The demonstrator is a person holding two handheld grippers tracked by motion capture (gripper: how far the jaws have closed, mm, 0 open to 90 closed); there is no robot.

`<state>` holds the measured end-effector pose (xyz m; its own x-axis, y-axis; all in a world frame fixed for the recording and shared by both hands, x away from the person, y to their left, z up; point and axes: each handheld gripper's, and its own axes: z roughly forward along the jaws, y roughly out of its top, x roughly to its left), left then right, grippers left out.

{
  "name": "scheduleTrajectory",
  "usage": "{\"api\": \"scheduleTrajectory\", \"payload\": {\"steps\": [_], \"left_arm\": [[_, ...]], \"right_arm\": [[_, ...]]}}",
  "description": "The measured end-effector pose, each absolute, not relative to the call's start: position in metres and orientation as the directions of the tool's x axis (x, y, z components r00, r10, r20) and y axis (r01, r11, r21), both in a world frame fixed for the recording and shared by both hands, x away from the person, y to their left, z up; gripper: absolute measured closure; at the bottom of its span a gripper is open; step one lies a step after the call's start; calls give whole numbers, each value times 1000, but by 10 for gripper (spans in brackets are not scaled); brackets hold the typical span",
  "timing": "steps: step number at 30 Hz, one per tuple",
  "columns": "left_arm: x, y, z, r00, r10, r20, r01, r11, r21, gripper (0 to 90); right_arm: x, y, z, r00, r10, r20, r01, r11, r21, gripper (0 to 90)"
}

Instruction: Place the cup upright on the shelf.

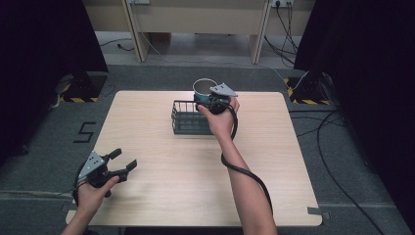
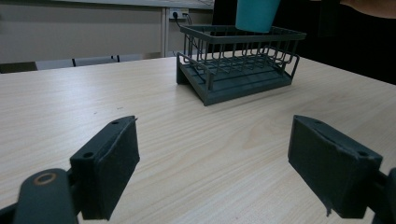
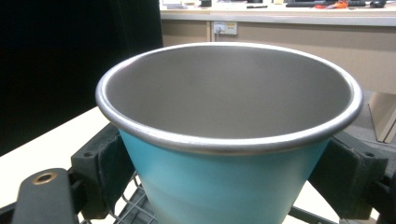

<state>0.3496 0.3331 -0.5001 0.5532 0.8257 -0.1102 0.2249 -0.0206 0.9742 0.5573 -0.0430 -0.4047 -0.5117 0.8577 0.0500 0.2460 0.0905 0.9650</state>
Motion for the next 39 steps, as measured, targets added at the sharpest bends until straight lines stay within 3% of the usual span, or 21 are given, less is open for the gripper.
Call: {"api": "scheduleTrajectory", "payload": {"steps": [39], "left_arm": [[350, 333, -500, 556, 823, -113, 224, -18, 974, 155]], "right_arm": [[565, -36, -437, -459, 887, 45, 382, 151, 912, 160]]}}
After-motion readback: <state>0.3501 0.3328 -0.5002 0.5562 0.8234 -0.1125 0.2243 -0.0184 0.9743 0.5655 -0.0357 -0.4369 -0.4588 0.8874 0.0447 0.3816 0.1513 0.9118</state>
